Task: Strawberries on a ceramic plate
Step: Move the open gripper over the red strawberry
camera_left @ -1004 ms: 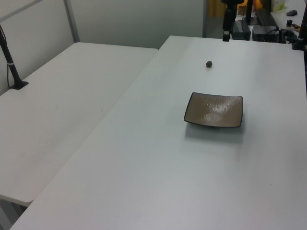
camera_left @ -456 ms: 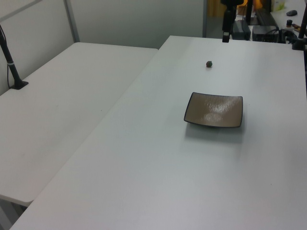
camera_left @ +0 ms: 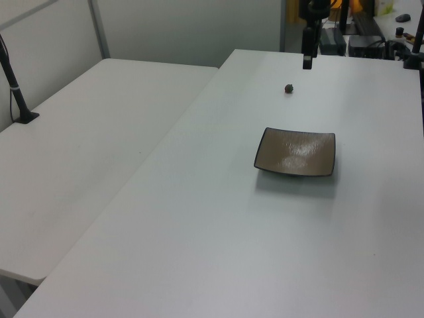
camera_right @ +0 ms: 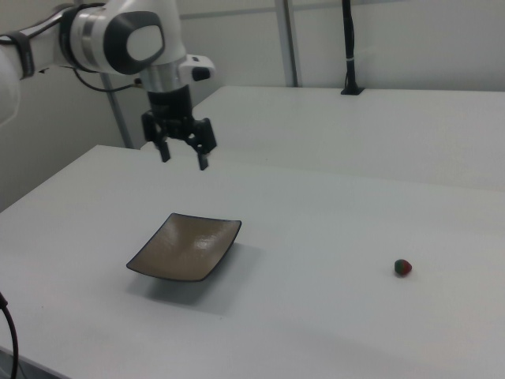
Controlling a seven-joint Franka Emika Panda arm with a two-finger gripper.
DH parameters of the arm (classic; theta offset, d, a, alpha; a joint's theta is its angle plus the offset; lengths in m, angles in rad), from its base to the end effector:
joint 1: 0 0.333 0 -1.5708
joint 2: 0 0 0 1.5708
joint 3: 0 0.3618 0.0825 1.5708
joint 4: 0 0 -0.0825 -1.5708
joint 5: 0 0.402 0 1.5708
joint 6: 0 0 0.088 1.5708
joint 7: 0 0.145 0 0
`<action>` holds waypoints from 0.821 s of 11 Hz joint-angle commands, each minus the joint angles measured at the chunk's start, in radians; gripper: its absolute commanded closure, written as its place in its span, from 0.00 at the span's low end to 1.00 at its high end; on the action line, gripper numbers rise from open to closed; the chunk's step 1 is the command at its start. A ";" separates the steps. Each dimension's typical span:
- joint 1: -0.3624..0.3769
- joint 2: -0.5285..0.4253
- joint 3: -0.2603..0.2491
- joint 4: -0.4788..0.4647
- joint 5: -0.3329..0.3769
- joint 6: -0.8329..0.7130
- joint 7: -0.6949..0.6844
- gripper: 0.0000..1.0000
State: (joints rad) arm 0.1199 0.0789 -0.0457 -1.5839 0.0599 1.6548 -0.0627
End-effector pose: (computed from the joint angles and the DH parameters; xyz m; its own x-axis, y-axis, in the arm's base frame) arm 0.6031 0.0541 0.5870 0.9913 0.1315 -0.0045 0.1310 -0.9898 -0.0564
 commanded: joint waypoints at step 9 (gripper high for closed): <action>-0.301 0.128 -0.011 0.078 -0.002 0.232 -0.008 0.00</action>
State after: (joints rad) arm -0.1352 0.1652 -0.0581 -1.5243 0.0600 1.8164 -0.0632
